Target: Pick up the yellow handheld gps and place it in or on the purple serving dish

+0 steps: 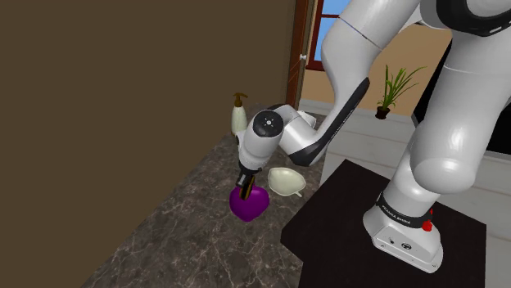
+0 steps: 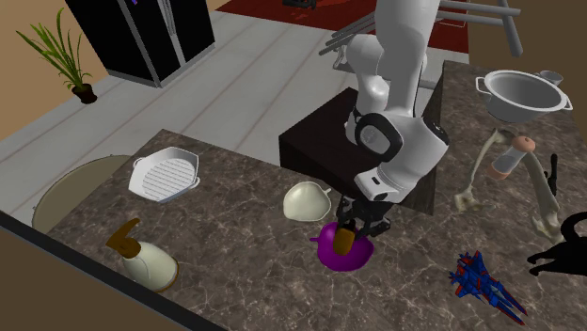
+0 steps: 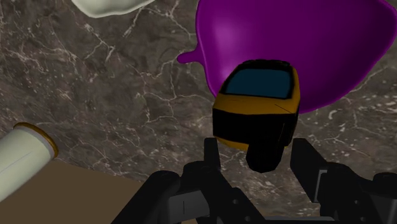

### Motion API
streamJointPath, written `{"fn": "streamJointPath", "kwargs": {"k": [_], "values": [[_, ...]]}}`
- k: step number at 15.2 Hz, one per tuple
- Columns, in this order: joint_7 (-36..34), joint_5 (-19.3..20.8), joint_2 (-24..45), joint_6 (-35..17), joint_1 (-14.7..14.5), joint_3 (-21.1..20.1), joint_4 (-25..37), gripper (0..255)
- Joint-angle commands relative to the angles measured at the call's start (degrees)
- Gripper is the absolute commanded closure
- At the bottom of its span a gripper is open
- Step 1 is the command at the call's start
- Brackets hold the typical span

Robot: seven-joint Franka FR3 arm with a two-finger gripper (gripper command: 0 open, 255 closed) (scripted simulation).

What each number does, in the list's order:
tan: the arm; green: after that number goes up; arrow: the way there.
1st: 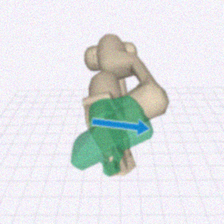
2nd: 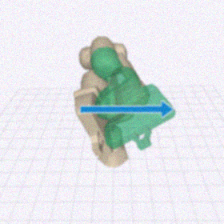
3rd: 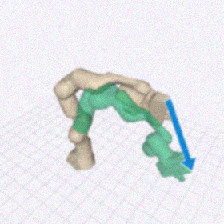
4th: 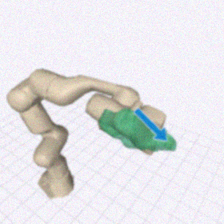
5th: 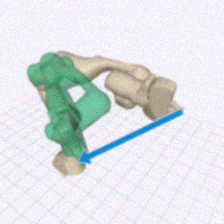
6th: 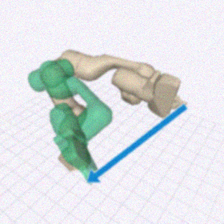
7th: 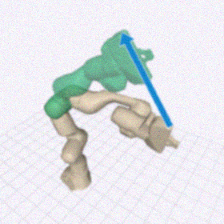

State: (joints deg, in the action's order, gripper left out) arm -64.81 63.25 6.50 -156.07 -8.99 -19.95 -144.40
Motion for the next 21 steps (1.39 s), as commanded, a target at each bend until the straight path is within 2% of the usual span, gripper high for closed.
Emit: {"fn": "streamJointPath", "kwargs": {"k": [1,3,4,9,13,21], "values": [[-0.1,0.1,0.0,0.0,0.0,0.0,0.0,255],[-0.1,0.1,0.0,0.0,0.0,0.0,0.0,255],[-0.1,0.1,0.0,0.0,0.0,0.0,0.0,0],[-0.1,0.1,0.0,0.0,0.0,0.0,0.0,0],[10.7,-14.8,-9.7,2.0,-1.0,-2.8,-4.2,0],[10.6,-14.8,-9.7,2.0,-1.2,-2.6,-4.2,0]]}}
